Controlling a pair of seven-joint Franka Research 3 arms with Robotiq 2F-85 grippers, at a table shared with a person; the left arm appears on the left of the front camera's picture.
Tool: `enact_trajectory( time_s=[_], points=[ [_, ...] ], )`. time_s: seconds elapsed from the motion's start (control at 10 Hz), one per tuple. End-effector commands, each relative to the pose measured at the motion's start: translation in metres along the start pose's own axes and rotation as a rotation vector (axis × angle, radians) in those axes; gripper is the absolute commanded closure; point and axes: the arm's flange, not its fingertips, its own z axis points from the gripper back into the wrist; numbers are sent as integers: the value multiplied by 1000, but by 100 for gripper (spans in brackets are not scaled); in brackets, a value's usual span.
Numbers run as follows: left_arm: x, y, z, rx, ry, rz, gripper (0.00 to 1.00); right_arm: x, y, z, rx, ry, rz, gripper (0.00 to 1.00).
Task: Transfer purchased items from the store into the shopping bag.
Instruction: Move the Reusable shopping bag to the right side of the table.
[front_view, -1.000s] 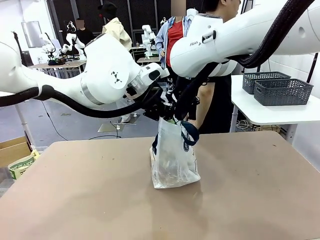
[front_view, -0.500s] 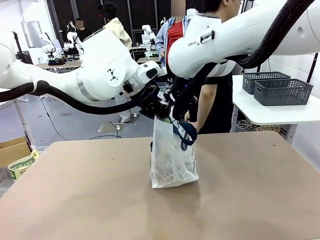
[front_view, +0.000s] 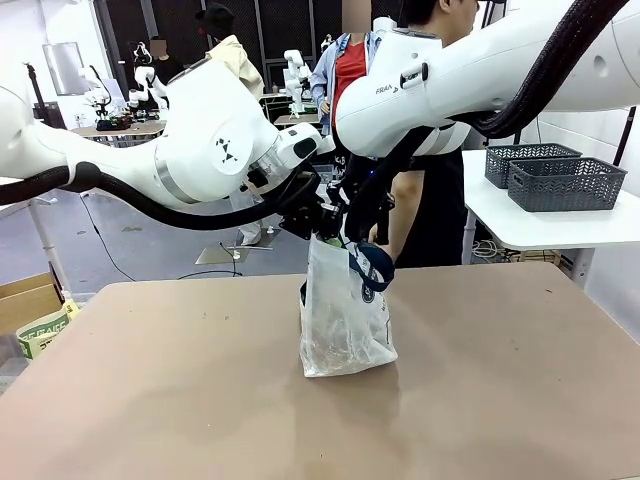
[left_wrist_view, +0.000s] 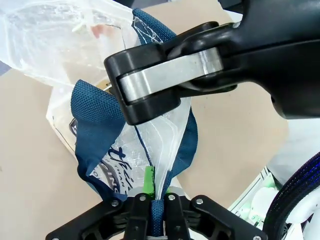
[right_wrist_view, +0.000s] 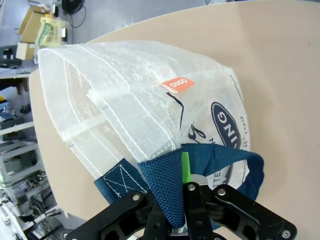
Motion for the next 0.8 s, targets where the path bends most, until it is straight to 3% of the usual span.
enact_trajectory(
  time_s=[0.0,0.2,0.7],
  points=[
    [1,1,2,2,-3,1,100,0,-1,2,-2,1,-7,100],
    [1,1,2,2,-3,1,100,0,0,0,0,0,0,100],
    [1,1,2,2,-3,1,100,14,-9,37,53,-36,4,5]
  ],
)
